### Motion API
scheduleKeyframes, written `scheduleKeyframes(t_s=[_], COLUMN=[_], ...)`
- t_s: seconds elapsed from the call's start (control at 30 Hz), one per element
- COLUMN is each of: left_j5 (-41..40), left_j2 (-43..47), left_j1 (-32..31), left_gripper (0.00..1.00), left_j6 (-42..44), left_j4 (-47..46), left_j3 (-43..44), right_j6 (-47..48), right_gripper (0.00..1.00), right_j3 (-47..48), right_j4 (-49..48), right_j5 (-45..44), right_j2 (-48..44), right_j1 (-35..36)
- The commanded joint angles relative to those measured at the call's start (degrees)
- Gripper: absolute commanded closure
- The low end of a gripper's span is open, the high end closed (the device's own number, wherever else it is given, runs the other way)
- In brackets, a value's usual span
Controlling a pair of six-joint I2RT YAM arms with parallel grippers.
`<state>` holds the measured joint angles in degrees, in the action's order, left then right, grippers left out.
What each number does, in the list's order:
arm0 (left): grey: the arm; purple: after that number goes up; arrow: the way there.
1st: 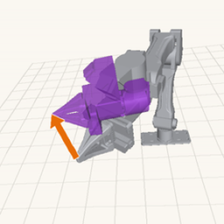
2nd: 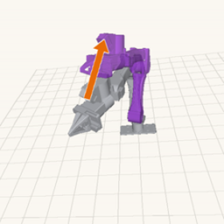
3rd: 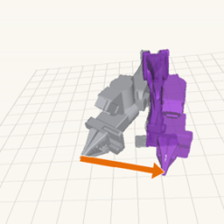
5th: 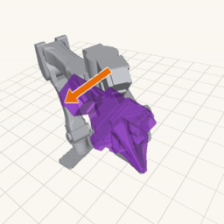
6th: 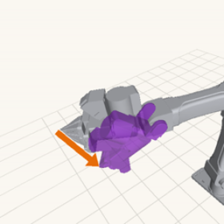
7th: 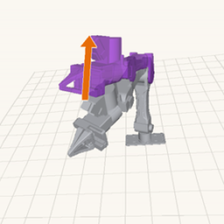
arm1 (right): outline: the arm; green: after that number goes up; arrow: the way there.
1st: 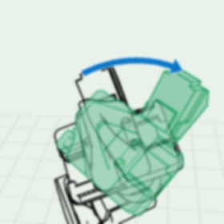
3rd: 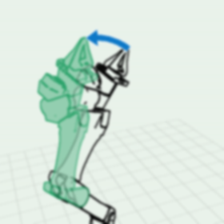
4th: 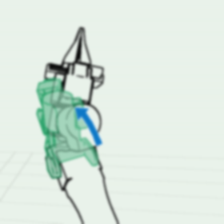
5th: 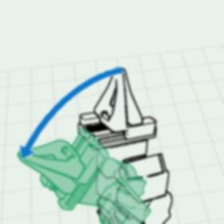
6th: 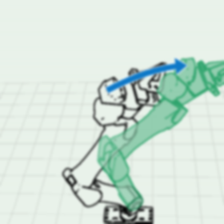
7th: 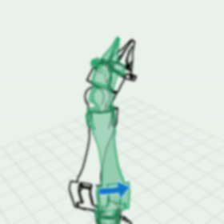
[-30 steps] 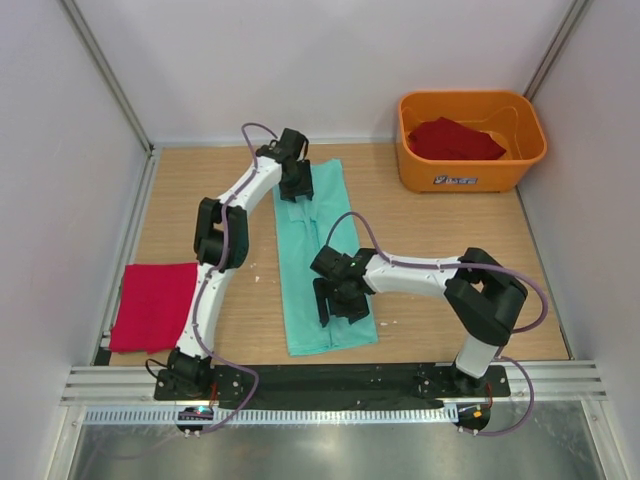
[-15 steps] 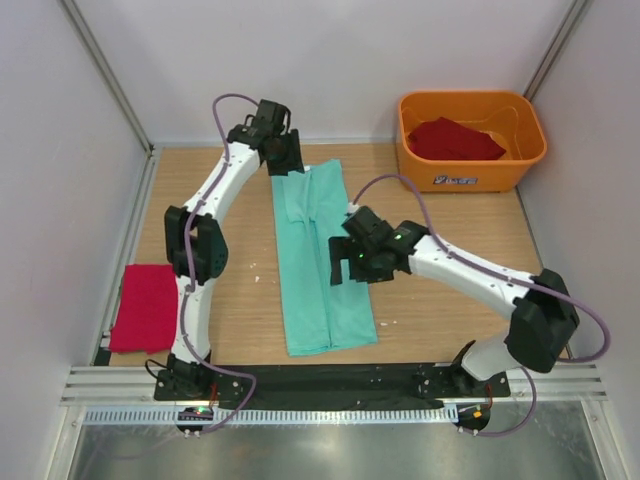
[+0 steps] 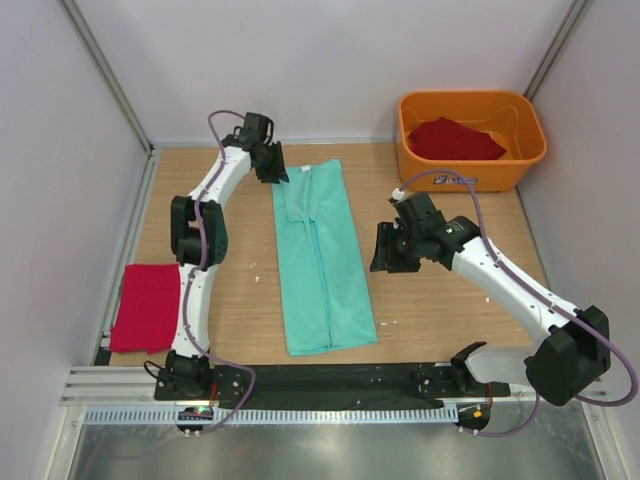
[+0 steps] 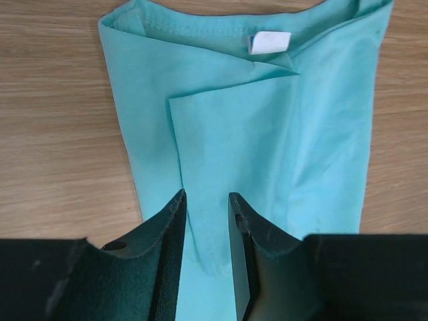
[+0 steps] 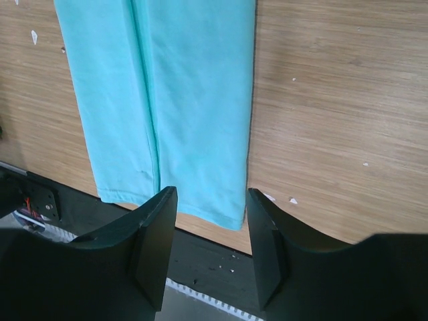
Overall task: Fold and stack the t-shirts
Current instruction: Fold the tshirt
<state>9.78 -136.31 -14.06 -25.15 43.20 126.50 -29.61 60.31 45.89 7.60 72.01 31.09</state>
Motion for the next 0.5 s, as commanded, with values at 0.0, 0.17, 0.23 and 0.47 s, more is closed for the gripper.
scheduleKeyframes(t_s=[0.0,0.17,0.23,0.47], left_j5=[2.6,4.0,4.2,5.0], left_j2=[-2.0,-4.8,-5.7,-6.6], left_j1=[1.2,1.4,1.4,1.5], left_gripper=[0.67,0.66,0.66,0.66], left_j6=[1.9,2.1,1.9,0.3], left_j4=[-2.1,-4.1,-4.4,-5.1], left_j3=[3.6,4.6,4.8,4.6], right_j6=[1.2,-0.2,-0.5,-1.4], right_gripper=[0.48,0.48,0.48,0.48], right_j3=[0.9,-0.2,-0.6,-1.3], right_j4=[-0.5,-1.8,-2.1,-2.5], right_j5=[1.8,3.0,3.5,3.7], right_j2=[-0.2,0.3,0.3,0.2], right_j1=[-1.7,-2.5,-2.7,-2.9])
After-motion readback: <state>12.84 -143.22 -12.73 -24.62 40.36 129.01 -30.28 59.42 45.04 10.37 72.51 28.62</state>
